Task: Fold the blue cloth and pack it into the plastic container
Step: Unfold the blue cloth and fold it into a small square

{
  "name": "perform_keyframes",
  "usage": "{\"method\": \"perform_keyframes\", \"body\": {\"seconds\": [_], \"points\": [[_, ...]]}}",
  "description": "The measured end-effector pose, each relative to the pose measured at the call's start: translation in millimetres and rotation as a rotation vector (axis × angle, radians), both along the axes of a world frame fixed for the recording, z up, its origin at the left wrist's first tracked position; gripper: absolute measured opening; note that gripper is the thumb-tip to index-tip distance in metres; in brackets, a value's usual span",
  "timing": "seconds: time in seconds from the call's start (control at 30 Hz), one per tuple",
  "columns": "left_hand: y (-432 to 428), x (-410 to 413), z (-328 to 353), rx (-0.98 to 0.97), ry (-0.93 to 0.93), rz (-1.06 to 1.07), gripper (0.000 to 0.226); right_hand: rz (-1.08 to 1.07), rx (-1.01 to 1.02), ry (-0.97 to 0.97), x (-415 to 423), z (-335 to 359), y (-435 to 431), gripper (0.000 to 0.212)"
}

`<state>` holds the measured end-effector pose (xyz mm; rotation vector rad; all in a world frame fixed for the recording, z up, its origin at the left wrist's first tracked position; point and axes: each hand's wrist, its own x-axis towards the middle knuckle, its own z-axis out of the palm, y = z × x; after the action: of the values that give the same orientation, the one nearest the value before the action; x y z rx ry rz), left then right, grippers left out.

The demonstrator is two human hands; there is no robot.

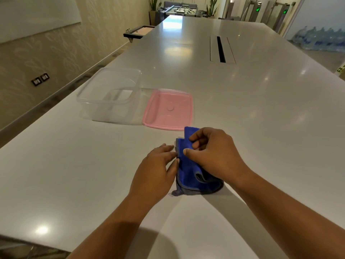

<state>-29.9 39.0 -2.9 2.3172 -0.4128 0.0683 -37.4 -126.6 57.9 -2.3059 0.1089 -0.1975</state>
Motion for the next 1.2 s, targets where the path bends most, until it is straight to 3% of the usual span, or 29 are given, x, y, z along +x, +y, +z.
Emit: {"method": "perform_keyframes", "body": {"seconds": [0.4,0.57,0.63,0.7,0.8,0.9,0.97,1.07,1.2], "points": [[0.6,1.4,-2.2,-0.030,-0.012,-0.036,0.030,0.104,-0.092,0.009,-2.4,-19.6,24.3,0.009],[0.5,3.8,4.4,-0.226,-0.141,0.090,0.032,0.160,-0.113,-0.043,-4.6,-20.0,24.3,0.034],[-4.5,10.2,17.6,-0.294,-0.166,0.016,0.029,0.196,-0.126,-0.081,-10.0,-21.9,24.5,0.031],[-14.2,14.1,29.1,-0.301,-0.055,-0.156,0.031,0.219,-0.007,-0.107,-15.1,-25.0,23.1,0.026],[-20.1,11.0,24.9,-0.148,0.063,-0.300,0.053,0.203,0.067,-0.091,-17.9,-24.0,6.8,0.028],[-13.3,8.0,10.5,0.188,-0.081,-0.359,0.064,0.116,0.069,-0.085,-16.4,-14.7,-14.6,0.032],[-11.9,8.5,6.9,0.353,-0.148,-0.372,0.075,0.026,0.104,-0.186,-12.0,-8.7,-24.6,0.035],[-11.7,9.7,7.3,0.425,-0.191,-0.369,0.086,0.139,-0.093,-0.219,-6.0,-11.4,-27.0,0.031],[-8.0,10.8,7.1,0.435,-0.197,-0.354,0.099,0.352,-0.280,0.041,-12.3,-35.6,-27.0,0.066]]}}
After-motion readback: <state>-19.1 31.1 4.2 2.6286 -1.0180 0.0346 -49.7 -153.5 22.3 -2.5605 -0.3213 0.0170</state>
